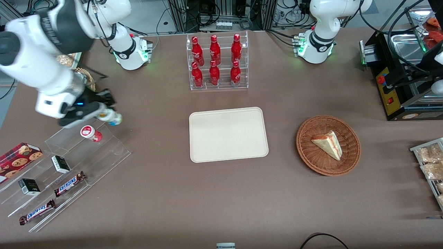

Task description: Place green gum on tray

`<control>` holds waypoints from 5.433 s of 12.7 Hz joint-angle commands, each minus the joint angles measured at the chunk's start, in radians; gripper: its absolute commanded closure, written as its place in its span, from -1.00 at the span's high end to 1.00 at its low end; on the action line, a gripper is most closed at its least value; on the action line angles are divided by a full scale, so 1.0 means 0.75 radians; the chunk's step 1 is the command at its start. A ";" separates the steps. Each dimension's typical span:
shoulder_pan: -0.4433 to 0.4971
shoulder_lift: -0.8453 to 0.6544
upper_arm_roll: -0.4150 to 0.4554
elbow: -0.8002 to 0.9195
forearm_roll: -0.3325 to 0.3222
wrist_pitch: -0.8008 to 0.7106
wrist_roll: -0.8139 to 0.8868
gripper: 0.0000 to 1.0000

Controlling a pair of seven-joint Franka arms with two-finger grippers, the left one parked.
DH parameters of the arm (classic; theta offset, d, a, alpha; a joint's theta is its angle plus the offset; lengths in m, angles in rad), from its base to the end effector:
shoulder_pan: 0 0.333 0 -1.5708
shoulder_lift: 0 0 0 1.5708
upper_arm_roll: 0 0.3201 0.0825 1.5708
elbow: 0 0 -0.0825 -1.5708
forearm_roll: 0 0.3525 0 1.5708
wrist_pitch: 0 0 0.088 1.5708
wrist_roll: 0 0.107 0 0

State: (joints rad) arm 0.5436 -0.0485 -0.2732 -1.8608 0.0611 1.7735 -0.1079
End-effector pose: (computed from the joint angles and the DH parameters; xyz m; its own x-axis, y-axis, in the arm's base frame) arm 0.4937 0.1397 0.5415 0.9330 0.3583 -0.0331 0.3551 -0.9317 -0.0763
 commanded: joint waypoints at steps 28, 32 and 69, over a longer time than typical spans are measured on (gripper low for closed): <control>0.676 1.040 -0.016 0.380 0.313 0.808 1.185 -1.00; 0.674 1.036 -0.016 0.378 0.360 0.804 1.173 0.99; -0.723 0.067 0.274 0.251 -0.051 -0.307 0.109 1.00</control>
State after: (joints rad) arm 0.0403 -0.0110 -0.0959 -1.7016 0.0289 1.5563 0.0082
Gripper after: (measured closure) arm 0.000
